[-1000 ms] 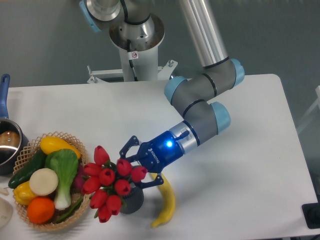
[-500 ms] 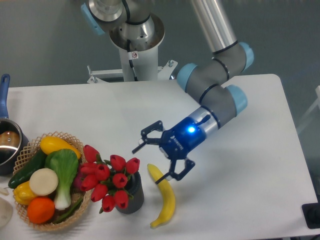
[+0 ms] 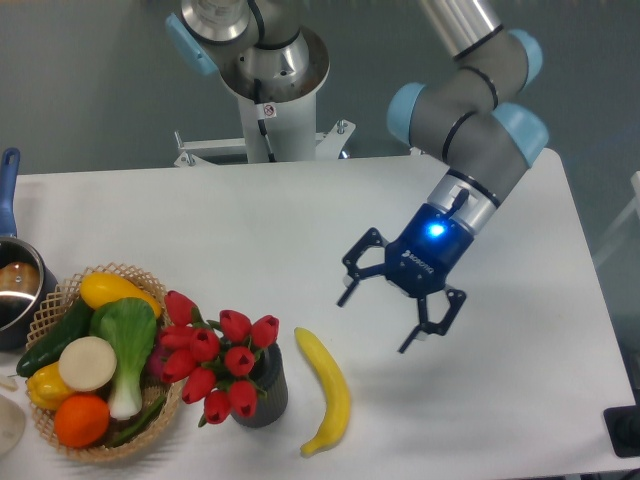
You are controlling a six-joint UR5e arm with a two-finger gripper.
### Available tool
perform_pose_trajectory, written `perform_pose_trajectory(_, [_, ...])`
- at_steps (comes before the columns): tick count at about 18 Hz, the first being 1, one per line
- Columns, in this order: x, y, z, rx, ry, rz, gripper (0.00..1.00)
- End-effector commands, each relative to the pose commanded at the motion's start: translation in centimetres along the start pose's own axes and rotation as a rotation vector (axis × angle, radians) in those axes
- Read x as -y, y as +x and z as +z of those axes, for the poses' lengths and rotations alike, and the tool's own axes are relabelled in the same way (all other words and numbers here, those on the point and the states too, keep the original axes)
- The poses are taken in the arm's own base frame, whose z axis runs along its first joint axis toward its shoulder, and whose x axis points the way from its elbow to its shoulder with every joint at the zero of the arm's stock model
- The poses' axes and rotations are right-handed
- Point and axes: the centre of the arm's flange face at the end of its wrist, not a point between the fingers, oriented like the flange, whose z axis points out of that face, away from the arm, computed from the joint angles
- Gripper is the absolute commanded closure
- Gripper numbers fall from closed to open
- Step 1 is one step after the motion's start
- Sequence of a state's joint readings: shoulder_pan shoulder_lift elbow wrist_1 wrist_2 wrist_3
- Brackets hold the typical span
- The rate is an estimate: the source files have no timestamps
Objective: Insert the flowers into the vase
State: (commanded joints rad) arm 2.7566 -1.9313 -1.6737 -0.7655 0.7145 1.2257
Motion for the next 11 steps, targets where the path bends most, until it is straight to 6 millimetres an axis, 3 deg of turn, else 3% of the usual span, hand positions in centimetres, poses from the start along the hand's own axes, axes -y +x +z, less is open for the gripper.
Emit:
perform_pose_trajectory(6, [-1.5, -1.8, -2.5, 0.185, -0.426, 0.059, 0.00])
perform_pose_trajectory(11, [-4.5, -1.8, -0.8, 0.202, -0.643, 0.048, 0.00])
